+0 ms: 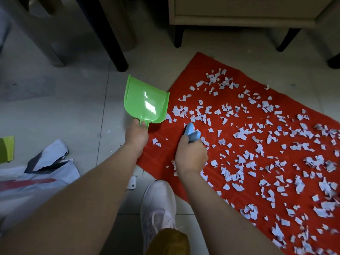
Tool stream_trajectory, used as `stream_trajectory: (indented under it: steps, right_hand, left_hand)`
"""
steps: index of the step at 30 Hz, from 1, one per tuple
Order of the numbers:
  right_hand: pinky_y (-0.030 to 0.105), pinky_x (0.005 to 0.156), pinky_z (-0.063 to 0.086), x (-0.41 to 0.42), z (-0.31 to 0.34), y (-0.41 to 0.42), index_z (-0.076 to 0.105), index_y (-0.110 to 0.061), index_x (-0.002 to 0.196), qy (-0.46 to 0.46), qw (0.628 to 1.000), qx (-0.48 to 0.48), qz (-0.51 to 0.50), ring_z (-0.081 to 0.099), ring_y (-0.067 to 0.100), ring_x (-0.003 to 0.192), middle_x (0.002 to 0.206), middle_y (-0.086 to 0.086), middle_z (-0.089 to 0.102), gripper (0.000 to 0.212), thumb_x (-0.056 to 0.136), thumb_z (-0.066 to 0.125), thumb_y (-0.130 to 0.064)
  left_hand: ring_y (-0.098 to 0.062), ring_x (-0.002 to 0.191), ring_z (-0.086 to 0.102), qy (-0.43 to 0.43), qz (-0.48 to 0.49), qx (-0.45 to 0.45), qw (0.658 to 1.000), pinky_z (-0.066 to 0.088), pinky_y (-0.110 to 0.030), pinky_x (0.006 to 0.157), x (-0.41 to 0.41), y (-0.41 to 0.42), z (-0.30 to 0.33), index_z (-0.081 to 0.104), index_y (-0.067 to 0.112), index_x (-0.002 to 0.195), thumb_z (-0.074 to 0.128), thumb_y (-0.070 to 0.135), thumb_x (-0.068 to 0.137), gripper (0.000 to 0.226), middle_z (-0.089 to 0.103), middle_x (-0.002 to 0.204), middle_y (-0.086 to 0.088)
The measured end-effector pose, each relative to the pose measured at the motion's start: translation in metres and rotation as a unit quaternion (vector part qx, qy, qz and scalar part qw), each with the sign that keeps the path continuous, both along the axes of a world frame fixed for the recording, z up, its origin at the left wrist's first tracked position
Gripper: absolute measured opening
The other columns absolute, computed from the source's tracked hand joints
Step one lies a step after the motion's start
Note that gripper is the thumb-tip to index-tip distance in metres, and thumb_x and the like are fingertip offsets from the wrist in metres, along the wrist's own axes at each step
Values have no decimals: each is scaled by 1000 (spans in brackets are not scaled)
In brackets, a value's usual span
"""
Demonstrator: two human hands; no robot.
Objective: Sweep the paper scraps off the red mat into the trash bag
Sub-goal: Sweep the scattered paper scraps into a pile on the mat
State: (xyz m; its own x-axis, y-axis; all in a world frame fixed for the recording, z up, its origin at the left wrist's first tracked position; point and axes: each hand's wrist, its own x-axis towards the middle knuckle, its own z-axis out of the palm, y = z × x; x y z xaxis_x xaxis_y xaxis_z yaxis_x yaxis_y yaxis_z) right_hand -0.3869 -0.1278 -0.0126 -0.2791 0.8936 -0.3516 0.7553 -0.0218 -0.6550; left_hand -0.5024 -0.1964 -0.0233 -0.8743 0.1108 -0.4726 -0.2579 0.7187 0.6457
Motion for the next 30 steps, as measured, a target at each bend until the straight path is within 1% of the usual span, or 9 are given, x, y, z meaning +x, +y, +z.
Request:
stream_trajectory:
  steps: [2, 5, 9, 11, 14, 17, 22, 25, 30]
  right_hand:
    - [30, 57, 40, 0, 2, -2, 58, -6, 73, 59, 998, -28, -8, 51, 21, 57, 59, 3, 53, 40, 86, 38, -37]
    - [34, 59, 45, -8, -4, -11, 51, -11, 64, 78, 985, -115, 98, 53, 25, 60, 63, 7, 56, 33, 91, 46, -30]
    - [35, 70, 47, -13, -18, -19, 62, -9, 87, 33, 952, -163, 257, 61, 30, 79, 85, 12, 67, 25, 92, 48, -29]
    - [34, 71, 46, -8, -18, -12, 62, -7, 97, -2, 962, -126, 241, 62, 31, 83, 90, 13, 67, 28, 95, 45, -30]
    - [34, 66, 46, 5, -9, 7, 59, -6, 94, -56, 994, 8, 97, 60, 28, 73, 76, 7, 61, 30, 97, 40, -29]
    - [40, 64, 52, 13, -4, 14, 60, -3, 80, 21, 999, 13, -29, 60, 27, 63, 64, 5, 59, 33, 94, 43, -28]
    - [32, 54, 41, 4, -13, -3, 51, -8, 62, 52, 985, -108, 126, 54, 27, 58, 62, 9, 57, 38, 94, 45, -27]
    - [29, 57, 38, 5, -18, -7, 53, -11, 71, 14, 969, -115, 219, 55, 25, 66, 70, 8, 58, 29, 94, 45, -27]
    - [32, 62, 45, 32, -9, 17, 61, -8, 93, -89, 993, 44, 71, 58, 27, 68, 68, 3, 55, 31, 96, 41, -32]
  left_hand:
    - [-21, 89, 48, -4, 2, 6, 1000, 34, -28, 75, 1, 3, 0, 53, 5, 118, 34, 19, 102, 28, 51, 98, -7]
    - [-25, 89, 49, 3, -3, 0, 1000, 33, -28, 73, 4, 6, 0, 54, 4, 111, 36, 18, 101, 26, 51, 95, -9]
    - [-20, 84, 47, -7, 7, 2, 1000, 33, -28, 74, 6, 6, 0, 53, 5, 112, 35, 19, 101, 25, 51, 90, -6]
    - [-19, 85, 47, -9, 9, 6, 1000, 33, -28, 75, 7, 5, 0, 53, 7, 115, 34, 19, 101, 26, 53, 93, -6]
    - [-19, 87, 47, -11, 10, 10, 1000, 33, -28, 74, 8, 4, 0, 53, 6, 117, 33, 19, 102, 28, 52, 91, -4]
    - [-19, 85, 47, -15, 4, 7, 1000, 33, -29, 73, 9, 5, 0, 53, 7, 116, 33, 19, 102, 28, 52, 94, -5]
    - [-19, 82, 47, -13, -4, 20, 1000, 34, -27, 66, 15, 14, 0, 54, 9, 109, 34, 19, 101, 24, 50, 82, 0]
    - [-13, 73, 45, -19, -11, 20, 1000, 34, -26, 61, 18, 16, 2, 53, 13, 108, 33, 20, 102, 22, 50, 86, -2]
    - [-10, 76, 45, -34, -21, 29, 999, 34, -29, 75, 21, 14, -1, 52, 9, 120, 33, 20, 102, 29, 51, 94, -1]
